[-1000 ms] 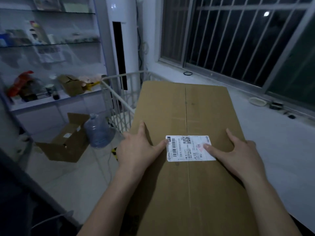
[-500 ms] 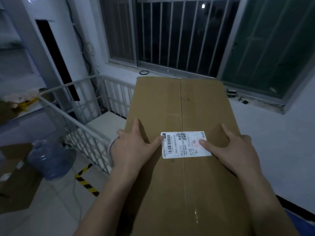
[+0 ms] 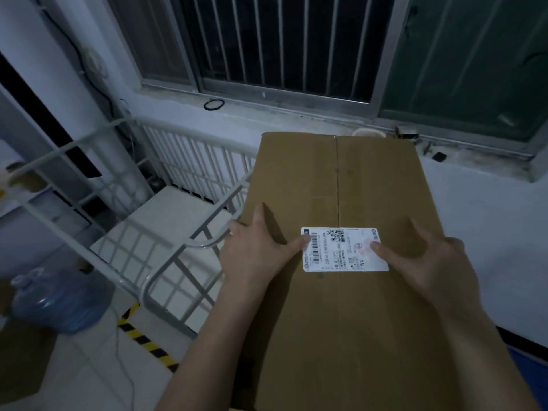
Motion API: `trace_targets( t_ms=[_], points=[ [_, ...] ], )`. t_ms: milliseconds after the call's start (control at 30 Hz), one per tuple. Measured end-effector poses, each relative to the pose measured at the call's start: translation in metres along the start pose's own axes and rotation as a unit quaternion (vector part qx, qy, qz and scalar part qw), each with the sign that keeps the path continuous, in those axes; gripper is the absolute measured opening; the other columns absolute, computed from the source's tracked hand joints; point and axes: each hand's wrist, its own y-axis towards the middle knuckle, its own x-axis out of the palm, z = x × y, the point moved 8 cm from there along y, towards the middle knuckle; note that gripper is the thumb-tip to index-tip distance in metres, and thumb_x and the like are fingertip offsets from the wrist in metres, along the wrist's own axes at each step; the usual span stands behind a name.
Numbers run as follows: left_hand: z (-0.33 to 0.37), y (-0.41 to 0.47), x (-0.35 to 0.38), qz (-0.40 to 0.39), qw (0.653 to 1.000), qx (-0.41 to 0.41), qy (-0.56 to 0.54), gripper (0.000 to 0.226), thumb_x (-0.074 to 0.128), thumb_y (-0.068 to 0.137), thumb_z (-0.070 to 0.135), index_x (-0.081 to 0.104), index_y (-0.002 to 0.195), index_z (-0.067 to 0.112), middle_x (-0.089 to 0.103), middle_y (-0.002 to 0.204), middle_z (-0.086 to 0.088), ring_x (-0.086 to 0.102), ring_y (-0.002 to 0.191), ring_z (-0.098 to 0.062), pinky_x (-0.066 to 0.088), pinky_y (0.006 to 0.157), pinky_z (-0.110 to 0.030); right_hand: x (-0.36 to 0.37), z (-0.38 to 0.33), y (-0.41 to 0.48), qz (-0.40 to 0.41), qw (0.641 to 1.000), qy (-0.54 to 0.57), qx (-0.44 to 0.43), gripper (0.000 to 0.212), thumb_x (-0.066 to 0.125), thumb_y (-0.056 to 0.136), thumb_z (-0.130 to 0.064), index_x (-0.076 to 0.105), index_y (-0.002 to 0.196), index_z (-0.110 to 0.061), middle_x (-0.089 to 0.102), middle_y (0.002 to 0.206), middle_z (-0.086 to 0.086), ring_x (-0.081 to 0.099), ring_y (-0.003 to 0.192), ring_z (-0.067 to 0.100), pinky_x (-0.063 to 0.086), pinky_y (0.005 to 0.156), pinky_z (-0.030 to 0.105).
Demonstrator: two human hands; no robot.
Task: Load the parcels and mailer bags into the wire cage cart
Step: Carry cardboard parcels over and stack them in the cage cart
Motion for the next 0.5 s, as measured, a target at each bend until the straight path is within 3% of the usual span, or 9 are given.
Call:
trace_targets(
  t_ms=[300,500],
  points=[
    [0.059,0.066,0.025,-0.026,0.999,0.033,0.009,0.118,0.047,0.061,0.097,0.012,0.154,0.033,0.041,0.137,-0.022,0.054,0.117,-0.040,0.048,0.090,-0.046,-0.004,0.014,0.072,-0.010,0.998,-0.036,0.048,0.107,0.061,0.063,-0.088,0.022,0.153,-0.046,0.034,0.144,0.013,0.047,0.124,0.041,0.042,0.100,0.052],
    [0.054,0.117,0.049,-0.027,0.997,0.050,0.043,0.117,0.044,0.062,0.098,0.012,0.153,0.031,0.044,0.130,-0.021,0.056,0.112,-0.040,0.049,0.087,-0.045,0.047,0.023,0.107,-0.017,0.998,0.015,0.067,0.109,0.061,0.059,-0.091,0.028,0.152,-0.046,0.035,0.146,0.012,0.049,0.126,0.038,0.046,0.101,0.052]
  ],
)
